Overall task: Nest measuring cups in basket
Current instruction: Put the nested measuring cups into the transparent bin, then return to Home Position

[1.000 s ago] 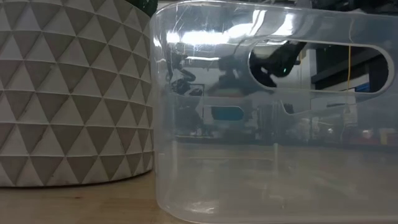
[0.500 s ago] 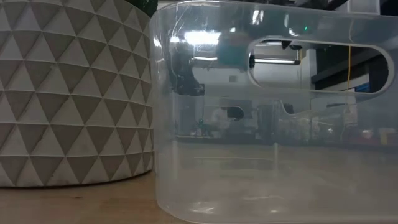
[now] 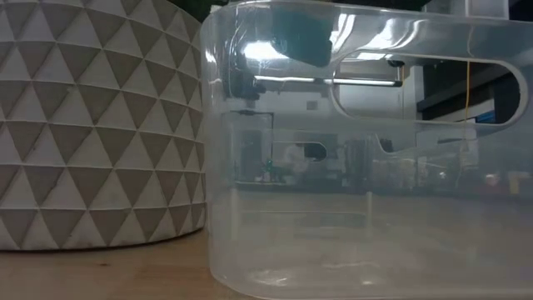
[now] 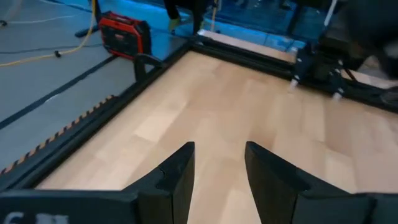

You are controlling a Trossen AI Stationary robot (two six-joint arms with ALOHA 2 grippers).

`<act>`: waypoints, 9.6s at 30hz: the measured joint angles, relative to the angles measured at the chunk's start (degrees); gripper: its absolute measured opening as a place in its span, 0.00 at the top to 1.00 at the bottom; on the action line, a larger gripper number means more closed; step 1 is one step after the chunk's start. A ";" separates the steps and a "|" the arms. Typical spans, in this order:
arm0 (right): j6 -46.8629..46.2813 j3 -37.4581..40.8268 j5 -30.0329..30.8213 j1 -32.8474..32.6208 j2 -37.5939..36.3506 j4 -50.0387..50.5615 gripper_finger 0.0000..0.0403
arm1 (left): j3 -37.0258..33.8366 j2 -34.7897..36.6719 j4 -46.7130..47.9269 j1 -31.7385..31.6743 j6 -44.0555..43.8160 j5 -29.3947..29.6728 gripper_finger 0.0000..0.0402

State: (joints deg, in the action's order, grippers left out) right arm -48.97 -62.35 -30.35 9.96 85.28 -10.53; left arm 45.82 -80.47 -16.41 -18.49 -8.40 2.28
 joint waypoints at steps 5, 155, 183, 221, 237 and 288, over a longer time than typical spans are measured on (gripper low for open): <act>-0.33 0.00 6.02 -7.97 2.77 -0.68 0.75 | 0.00 0.00 0.79 2.68 -0.02 -0.04 0.66; -58.62 22.08 82.75 -47.87 28.25 -42.04 0.72 | 0.00 -0.02 0.53 9.89 -0.42 2.75 0.66; -57.31 21.90 82.99 -47.65 27.98 -42.61 0.52 | 0.00 -0.02 0.52 9.91 -0.42 2.75 0.66; -55.35 22.75 100.26 -54.98 28.36 -39.63 0.47 | 0.00 -0.02 0.53 9.91 -0.42 2.75 0.66; -55.33 22.71 114.69 -57.84 28.36 -39.18 0.47 | 0.00 -0.02 0.53 9.91 -0.42 2.75 0.66; -11.39 22.64 89.50 -45.92 14.94 -33.74 0.47 | 0.00 -0.02 0.51 9.89 -0.42 2.75 0.66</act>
State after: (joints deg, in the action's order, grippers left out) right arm -60.36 -39.70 59.15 -35.96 100.22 -44.27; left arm 45.82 -80.49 -15.90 -8.60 -8.82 5.04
